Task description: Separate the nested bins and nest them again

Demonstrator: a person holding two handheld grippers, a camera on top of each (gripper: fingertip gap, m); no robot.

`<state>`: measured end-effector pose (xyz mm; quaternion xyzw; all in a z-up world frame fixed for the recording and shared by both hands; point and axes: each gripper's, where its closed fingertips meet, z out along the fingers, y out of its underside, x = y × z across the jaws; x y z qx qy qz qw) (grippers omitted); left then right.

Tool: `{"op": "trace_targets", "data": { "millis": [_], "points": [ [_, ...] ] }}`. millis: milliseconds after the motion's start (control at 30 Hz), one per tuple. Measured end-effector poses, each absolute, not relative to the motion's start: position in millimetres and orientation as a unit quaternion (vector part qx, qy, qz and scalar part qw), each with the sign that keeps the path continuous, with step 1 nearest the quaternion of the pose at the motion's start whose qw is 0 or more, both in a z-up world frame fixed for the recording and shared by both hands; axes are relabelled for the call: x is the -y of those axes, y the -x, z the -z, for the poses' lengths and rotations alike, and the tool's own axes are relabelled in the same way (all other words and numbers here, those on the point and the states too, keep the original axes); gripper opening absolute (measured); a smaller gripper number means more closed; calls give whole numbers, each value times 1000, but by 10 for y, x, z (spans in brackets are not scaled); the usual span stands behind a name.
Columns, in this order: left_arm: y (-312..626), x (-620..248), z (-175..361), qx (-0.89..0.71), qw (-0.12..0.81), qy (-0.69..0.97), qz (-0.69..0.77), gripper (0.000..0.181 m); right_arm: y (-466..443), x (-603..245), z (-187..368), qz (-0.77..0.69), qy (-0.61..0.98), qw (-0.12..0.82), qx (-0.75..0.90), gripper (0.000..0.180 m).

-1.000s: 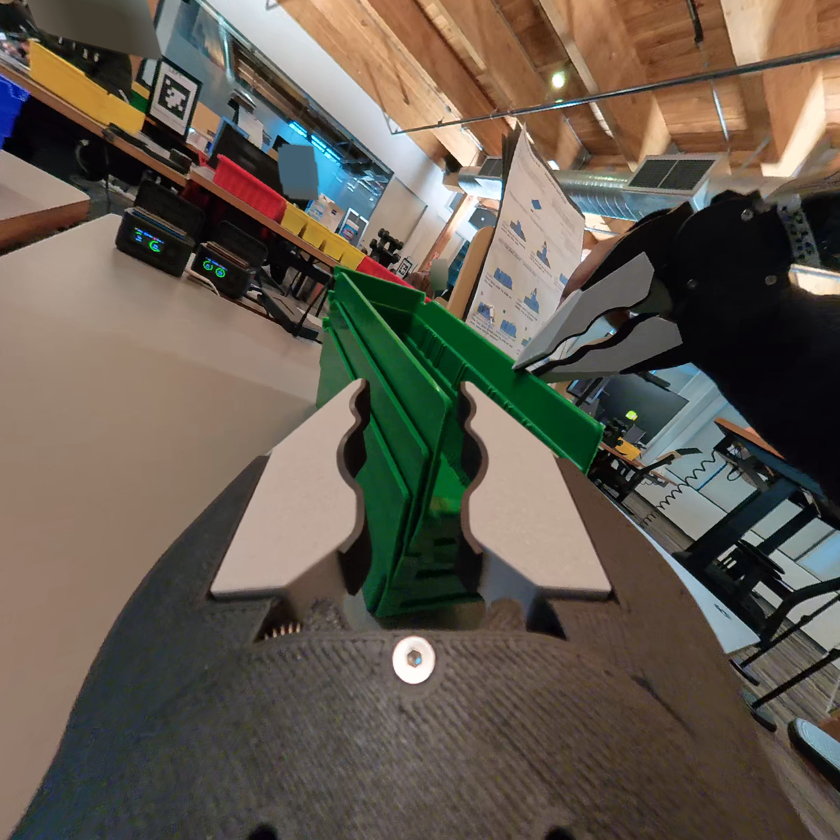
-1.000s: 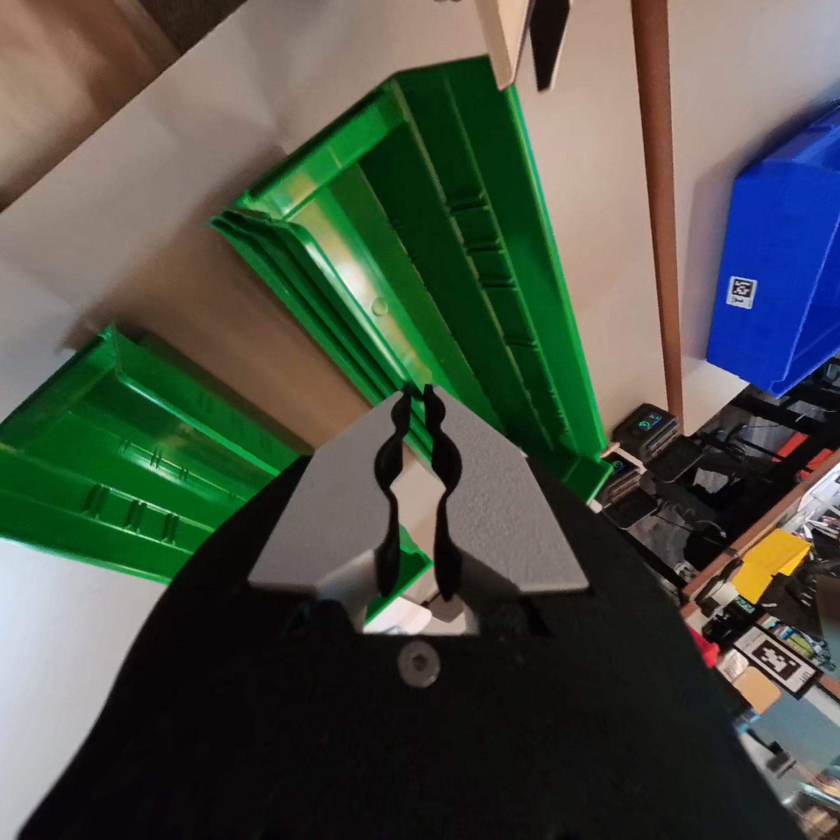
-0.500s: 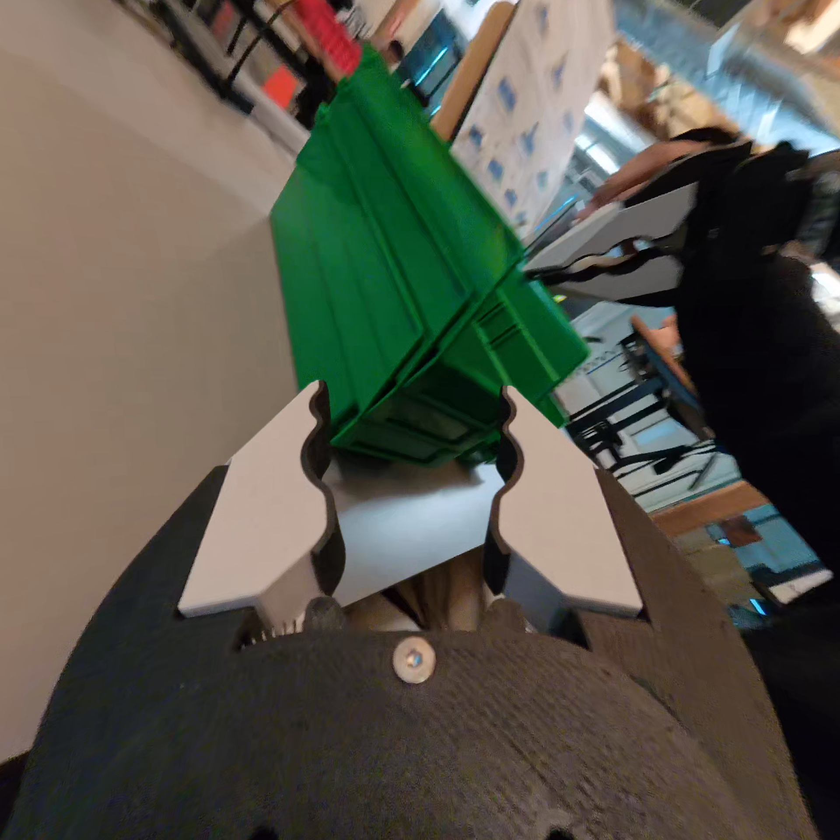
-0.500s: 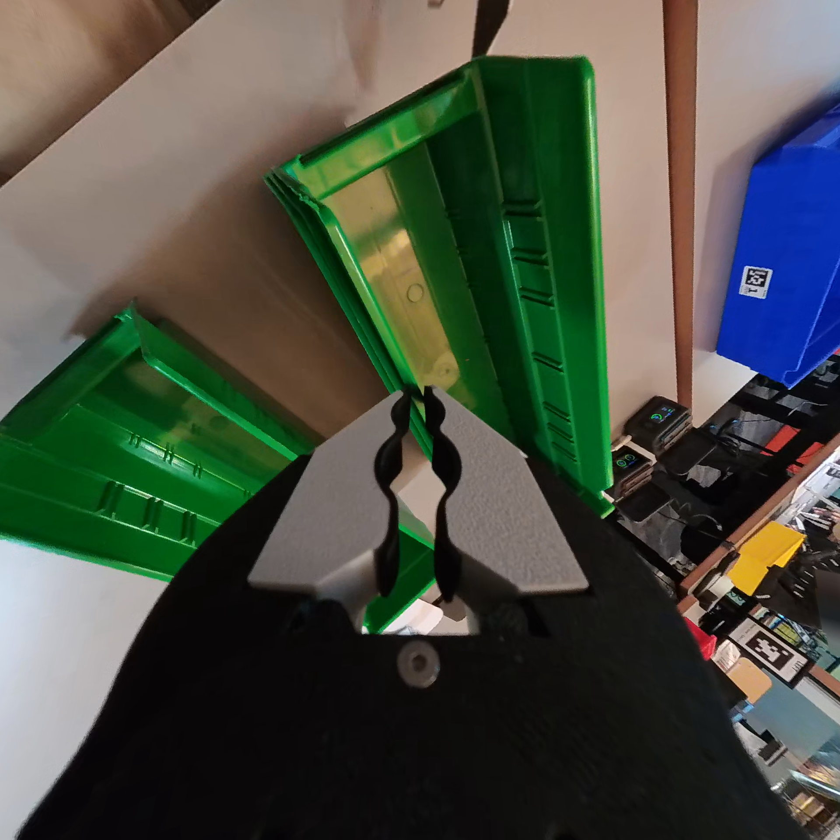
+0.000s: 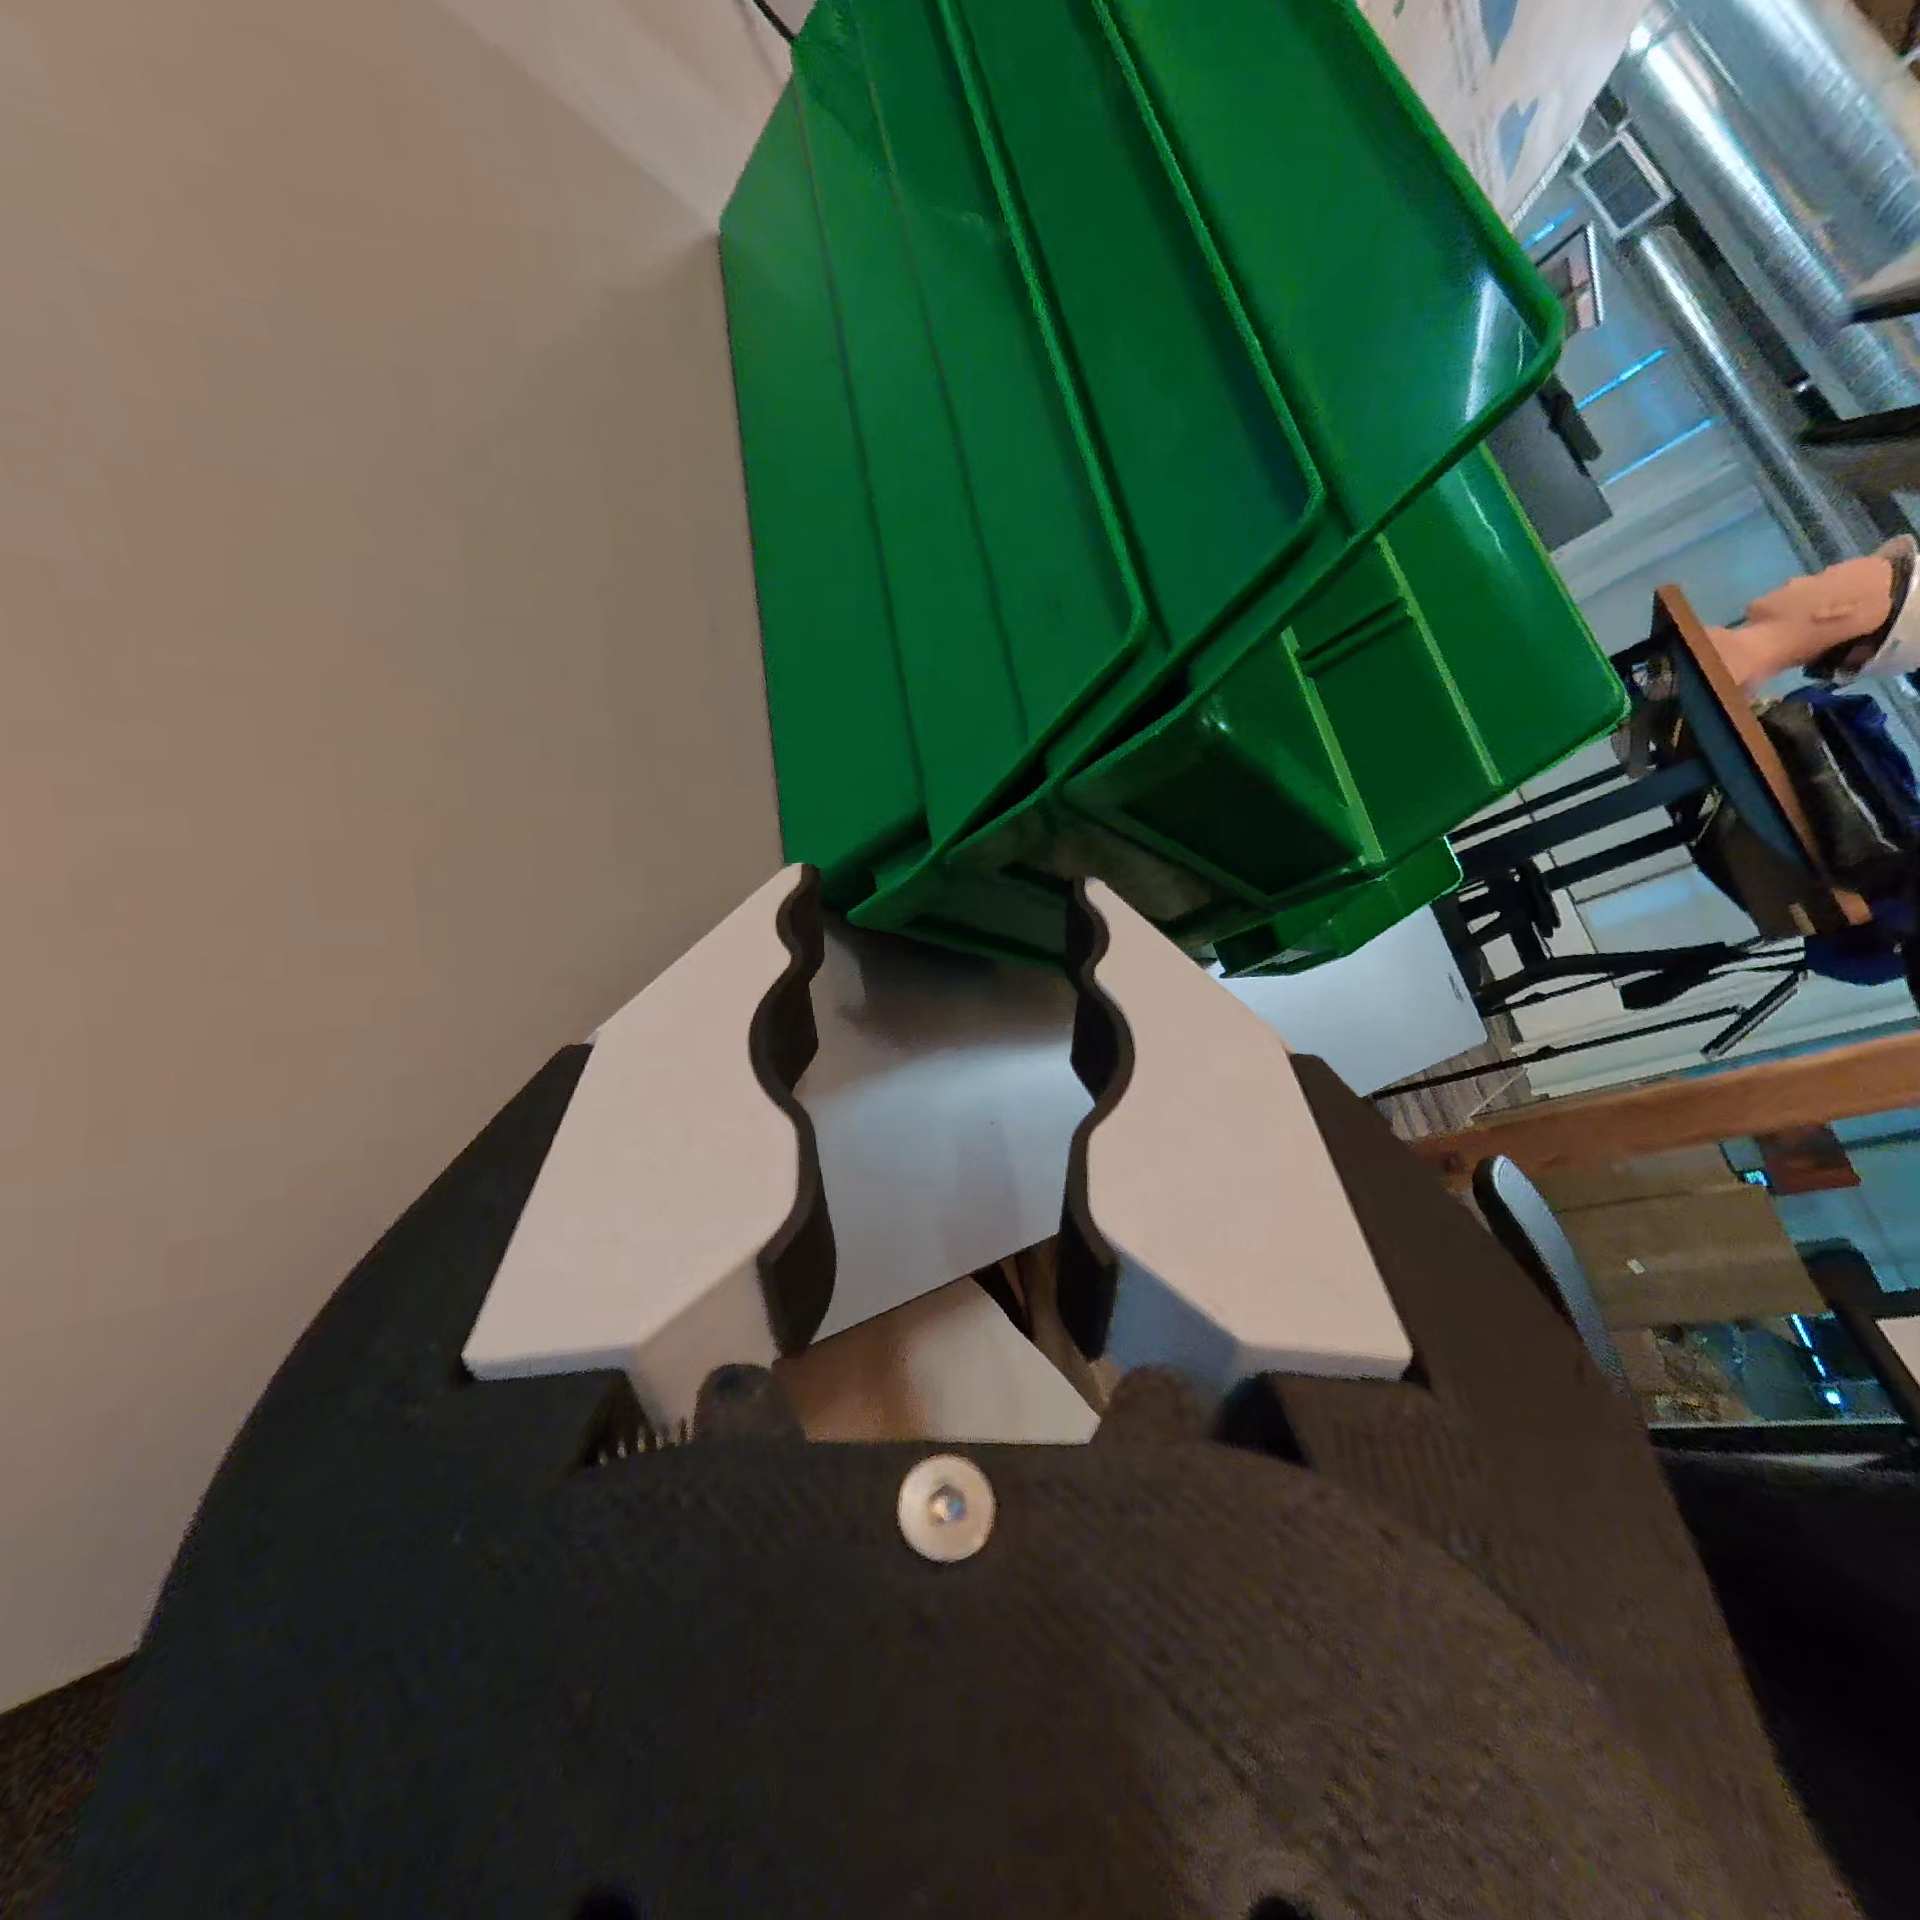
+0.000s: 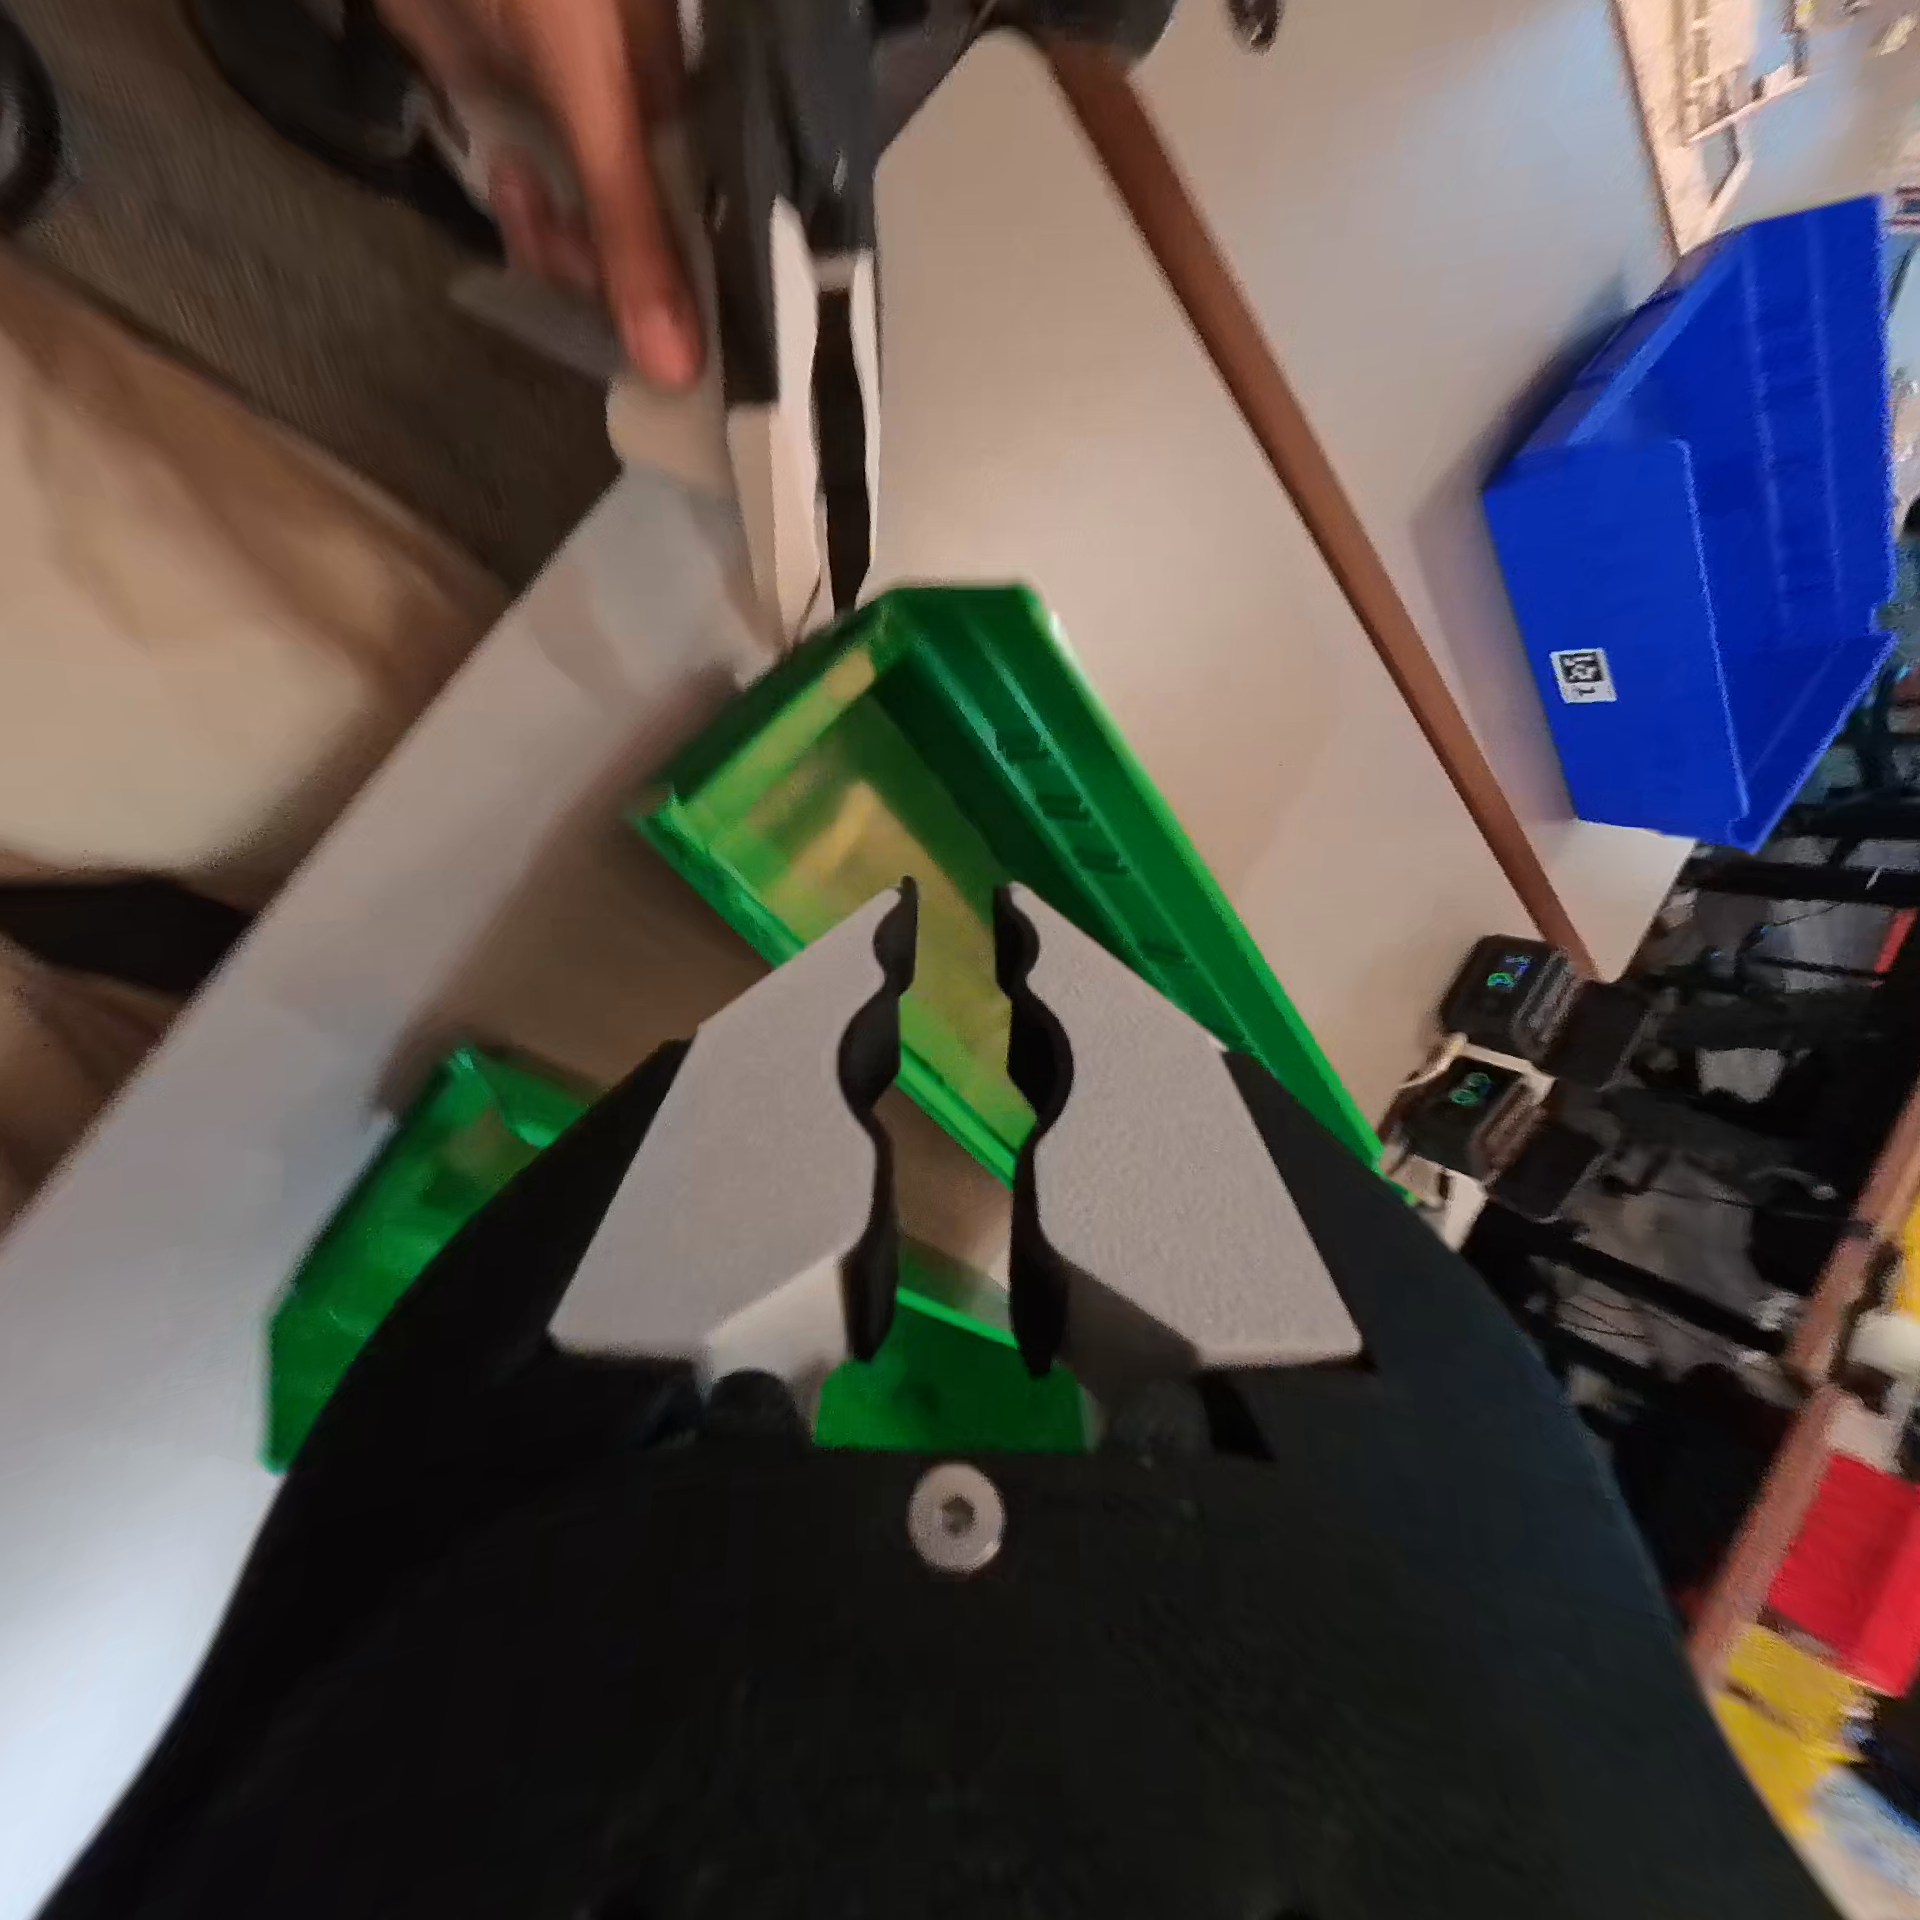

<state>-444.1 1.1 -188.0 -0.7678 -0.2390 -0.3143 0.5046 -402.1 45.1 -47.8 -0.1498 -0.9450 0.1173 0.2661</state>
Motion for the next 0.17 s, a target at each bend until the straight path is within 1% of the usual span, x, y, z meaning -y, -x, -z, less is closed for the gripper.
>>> {"op": "trace_targets", "data": {
  "millis": [67, 167],
  "points": [
    [4443, -39, 1911, 244, 503, 771, 305, 45, 4084, -294, 486, -130, 214, 271, 929, 18],
    [4422, -72, 1917, 244, 503, 770, 307, 42, 4096, -171, 720, -95, 308, 262, 910, 24]
  ]
}}
